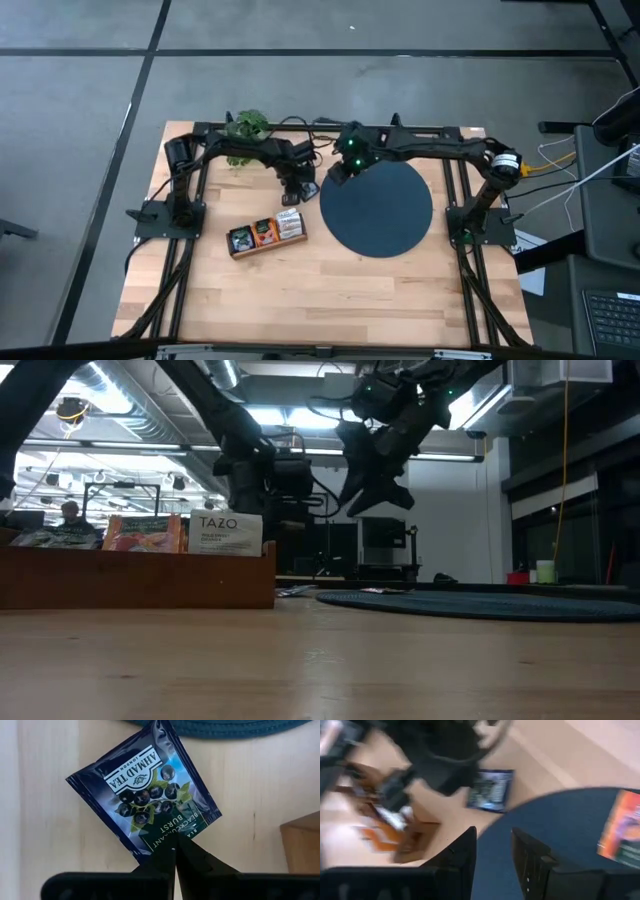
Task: Pick & Place Tea
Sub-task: Put the purple tea bag into the left section of the wooden organizer
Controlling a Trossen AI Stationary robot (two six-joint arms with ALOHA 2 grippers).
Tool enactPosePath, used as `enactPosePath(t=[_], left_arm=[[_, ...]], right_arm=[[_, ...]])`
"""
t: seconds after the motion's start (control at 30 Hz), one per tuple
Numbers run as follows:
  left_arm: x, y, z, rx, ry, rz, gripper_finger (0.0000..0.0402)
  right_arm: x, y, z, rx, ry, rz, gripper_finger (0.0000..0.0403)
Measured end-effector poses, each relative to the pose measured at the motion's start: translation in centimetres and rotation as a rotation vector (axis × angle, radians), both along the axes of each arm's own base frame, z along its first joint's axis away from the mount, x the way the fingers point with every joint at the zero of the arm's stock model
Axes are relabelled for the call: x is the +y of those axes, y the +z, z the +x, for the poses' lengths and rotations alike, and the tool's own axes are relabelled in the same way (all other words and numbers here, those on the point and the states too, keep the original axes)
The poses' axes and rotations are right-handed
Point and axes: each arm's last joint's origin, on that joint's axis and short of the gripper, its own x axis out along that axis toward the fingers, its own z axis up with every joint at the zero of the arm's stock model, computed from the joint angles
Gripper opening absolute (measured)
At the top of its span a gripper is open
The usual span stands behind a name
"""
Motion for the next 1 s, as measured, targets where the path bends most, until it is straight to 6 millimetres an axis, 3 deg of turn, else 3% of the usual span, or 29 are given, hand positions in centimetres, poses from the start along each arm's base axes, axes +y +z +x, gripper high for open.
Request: enactPosePath(t=[0.3, 0.47, 0.63, 0.8, 1.0], left_arm=[[-1.0, 0.1, 1.0, -0.045, 0.023, 0.003, 0.0002], [-1.6, 0.1, 1.2, -0.045, 0.030, -0.005, 0.0002], [-2.1, 0.2, 1.5, -0.051, 0.042, -0.002, 0.0002], [-2.5, 0.2, 2.0, -0.075, 0.030, 0.024, 0.0002], [-3.0, -0.1, 2.2, -0.060, 0.016, 0.022, 0.0002]], right_arm=[[0.8, -0.4, 0.2, 0.041, -0.022, -0.006, 0.0122], [1.1, -2.9, 0.0, 0.085, -0.002, 0.052, 0.0122], [1.7, -6.4, -1.1, 0.022, -0.057, 0.137, 0.0122], [1.9, -7.2, -1.1, -0.114, -0.082, 0.192, 0.0122], [1.7, -7.4, -0.9, -0.139, -0.102, 0.156, 0.0122]])
